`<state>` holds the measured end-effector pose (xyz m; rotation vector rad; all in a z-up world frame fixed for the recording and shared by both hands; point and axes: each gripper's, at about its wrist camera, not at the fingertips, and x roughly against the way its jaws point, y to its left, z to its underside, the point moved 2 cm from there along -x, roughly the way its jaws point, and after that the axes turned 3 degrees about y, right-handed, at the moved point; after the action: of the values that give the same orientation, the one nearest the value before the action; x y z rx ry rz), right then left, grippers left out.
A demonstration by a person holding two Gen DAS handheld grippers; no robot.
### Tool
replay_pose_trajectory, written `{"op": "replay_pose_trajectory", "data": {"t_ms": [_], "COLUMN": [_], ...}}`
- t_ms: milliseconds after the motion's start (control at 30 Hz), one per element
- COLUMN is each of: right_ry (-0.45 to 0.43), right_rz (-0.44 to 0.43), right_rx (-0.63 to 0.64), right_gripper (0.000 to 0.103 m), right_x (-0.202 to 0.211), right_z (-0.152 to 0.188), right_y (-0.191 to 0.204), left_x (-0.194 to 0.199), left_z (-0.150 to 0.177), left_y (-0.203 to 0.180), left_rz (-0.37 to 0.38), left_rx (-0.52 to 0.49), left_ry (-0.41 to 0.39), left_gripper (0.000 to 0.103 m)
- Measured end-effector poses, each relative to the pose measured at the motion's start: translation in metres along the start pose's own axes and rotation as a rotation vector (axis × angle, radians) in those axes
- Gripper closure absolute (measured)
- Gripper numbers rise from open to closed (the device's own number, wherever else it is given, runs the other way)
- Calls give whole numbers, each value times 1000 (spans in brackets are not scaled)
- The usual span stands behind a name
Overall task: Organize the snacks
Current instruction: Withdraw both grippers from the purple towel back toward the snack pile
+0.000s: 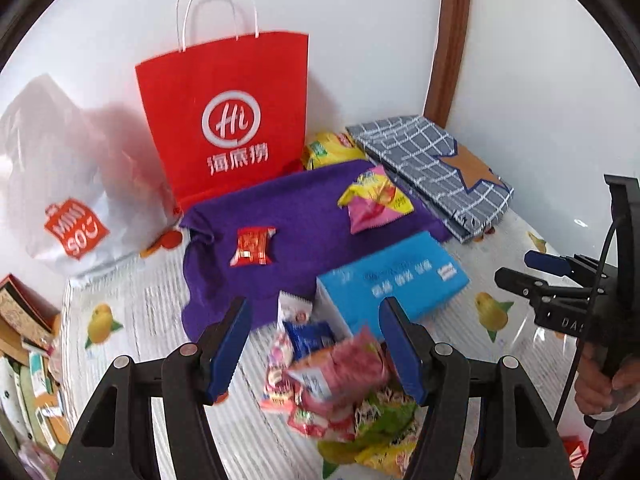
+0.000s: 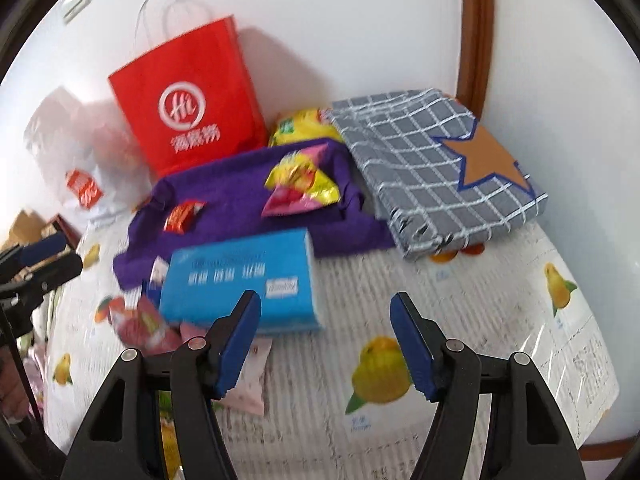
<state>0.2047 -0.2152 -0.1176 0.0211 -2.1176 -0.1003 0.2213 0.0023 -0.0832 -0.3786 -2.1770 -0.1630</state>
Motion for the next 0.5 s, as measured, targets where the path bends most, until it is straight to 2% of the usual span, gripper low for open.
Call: {"op": "replay_pose_trajectory", "data": {"t_ms": [133,267,500], "right_ry": [17,46,94], "right_rz": [-24,-33,12], "right_rx": [8,8,29], "right_gripper": [30,29,29], "right_x": [-7,-19,-41], "right_z": [15,29,45], "right_y": [10,19,30], "left_x": [-3,-9,-27], "left_z": [16,28,44], "left_y": [4,10,22], "left_rz": [10,-1,24], "left_rx": [16,33,66], "left_ry": [20,35,69], "left_gripper": [39,39,39]}}
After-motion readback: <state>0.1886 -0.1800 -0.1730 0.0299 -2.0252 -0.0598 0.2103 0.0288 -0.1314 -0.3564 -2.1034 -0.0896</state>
